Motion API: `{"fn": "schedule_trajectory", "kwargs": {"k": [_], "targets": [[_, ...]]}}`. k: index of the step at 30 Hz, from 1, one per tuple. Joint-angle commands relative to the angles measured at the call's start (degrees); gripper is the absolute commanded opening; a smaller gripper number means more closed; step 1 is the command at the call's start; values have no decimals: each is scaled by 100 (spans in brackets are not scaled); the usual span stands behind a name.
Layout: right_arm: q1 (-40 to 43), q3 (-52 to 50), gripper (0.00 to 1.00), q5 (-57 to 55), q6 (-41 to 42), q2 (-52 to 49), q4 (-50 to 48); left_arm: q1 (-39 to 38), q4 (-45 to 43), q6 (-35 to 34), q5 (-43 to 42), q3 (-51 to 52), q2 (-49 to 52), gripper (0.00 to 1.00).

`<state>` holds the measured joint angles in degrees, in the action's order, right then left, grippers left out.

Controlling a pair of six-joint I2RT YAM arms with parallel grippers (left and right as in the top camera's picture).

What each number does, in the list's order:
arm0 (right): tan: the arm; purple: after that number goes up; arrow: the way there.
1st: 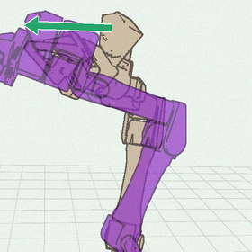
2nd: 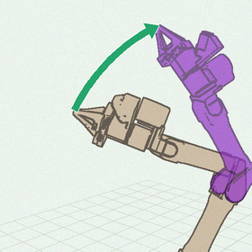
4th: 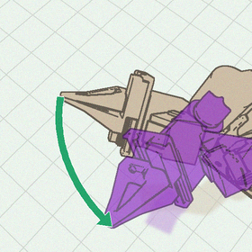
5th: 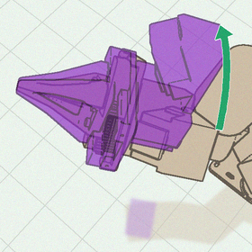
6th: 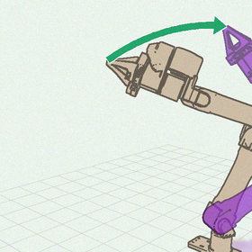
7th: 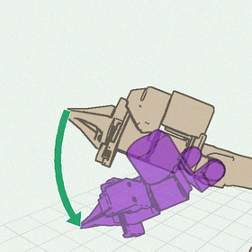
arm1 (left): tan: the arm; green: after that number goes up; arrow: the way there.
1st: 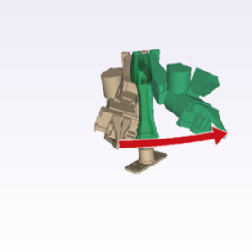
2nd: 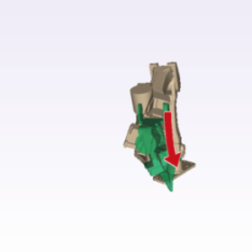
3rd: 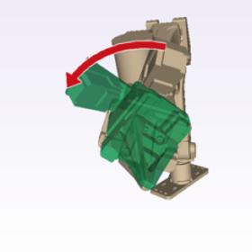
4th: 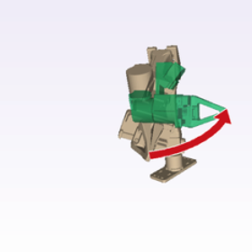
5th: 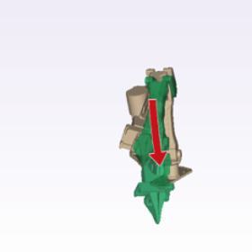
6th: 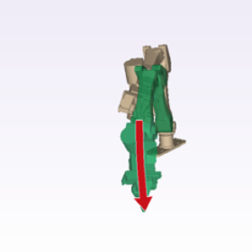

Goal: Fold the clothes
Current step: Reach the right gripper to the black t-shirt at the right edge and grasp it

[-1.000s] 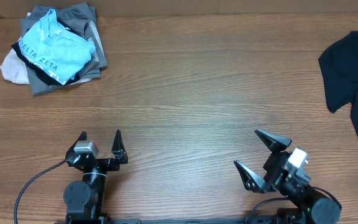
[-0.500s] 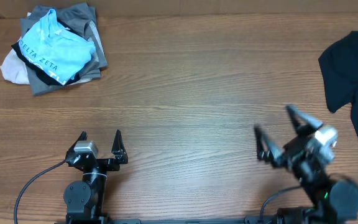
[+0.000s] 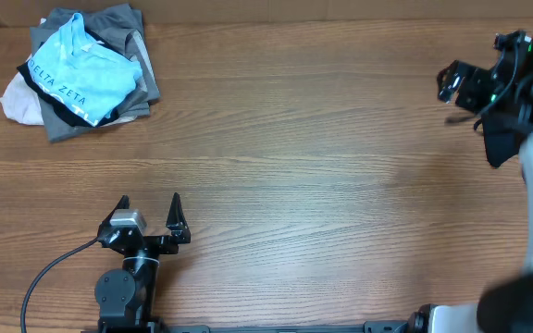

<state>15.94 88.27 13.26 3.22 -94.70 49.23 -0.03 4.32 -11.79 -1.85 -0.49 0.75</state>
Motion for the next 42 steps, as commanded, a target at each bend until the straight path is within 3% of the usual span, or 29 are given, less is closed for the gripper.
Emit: {"fn": "schedule_trajectory", "kwargs": {"k": [1, 12, 19, 33, 42], "targets": [[262, 719, 100, -157, -48, -680, 216, -37, 4, 109, -4, 22, -50, 100], [789, 721, 100, -914, -203, -1781, -621, -37, 4, 109, -4, 22, -50, 100], [883, 721, 100, -2162, -221, -2684, -1069, -37, 2, 109, -4, 22, -50, 100], [1908, 723, 96, -144, -109, -2968, -1609, -37, 2, 109, -4, 22, -50, 100], [1862, 723, 96, -116, -111, -3342, -2068, -37, 2, 109, -4, 22, -50, 100]]}}
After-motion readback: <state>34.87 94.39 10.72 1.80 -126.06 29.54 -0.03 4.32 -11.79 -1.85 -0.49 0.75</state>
